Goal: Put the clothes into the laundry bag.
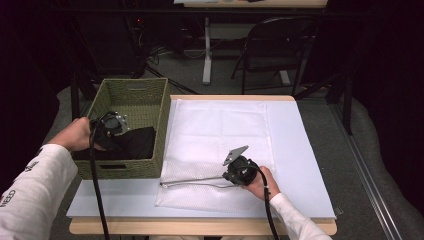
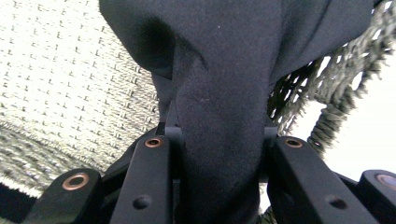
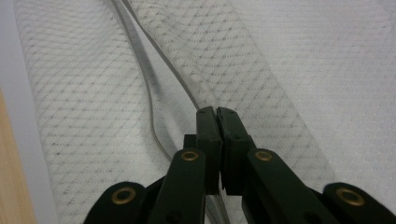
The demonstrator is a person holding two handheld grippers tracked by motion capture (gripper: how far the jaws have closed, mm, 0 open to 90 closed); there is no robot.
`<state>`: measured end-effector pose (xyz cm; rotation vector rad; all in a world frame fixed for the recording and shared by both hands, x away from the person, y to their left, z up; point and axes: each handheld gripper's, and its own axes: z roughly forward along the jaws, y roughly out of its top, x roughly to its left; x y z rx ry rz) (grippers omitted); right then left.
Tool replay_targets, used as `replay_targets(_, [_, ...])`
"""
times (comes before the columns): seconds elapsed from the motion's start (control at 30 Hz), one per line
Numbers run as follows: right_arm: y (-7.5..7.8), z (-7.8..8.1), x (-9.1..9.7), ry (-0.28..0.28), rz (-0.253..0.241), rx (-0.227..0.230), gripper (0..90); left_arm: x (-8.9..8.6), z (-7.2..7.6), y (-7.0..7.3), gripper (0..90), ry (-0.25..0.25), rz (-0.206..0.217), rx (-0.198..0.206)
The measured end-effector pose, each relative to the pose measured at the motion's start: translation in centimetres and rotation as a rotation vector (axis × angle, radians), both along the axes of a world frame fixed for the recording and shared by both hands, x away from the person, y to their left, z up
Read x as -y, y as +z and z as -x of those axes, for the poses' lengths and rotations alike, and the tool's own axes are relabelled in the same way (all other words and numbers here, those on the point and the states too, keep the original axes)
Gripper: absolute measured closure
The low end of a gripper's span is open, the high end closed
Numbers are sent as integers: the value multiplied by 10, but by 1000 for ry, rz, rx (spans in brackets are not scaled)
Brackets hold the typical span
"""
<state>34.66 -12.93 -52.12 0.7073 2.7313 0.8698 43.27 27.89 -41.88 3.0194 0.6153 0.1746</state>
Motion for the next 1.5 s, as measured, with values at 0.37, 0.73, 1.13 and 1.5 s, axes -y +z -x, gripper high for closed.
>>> replay_targets(0.37, [2,1,1,-9,-7,12,888,0,7,30,695,-12,8,32])
replay_targets(0.73, [2,1,1,-8,-8,11,888,-5,13,64,696,-5,21,79])
replay_targets(1.13, [2,1,1,-8,-8,9,888,1,27,98,694,-20,36,111])
replay_targets(1.5, [1,0,1,-12,-7,13,888,27,59,106,689,-20,70,104])
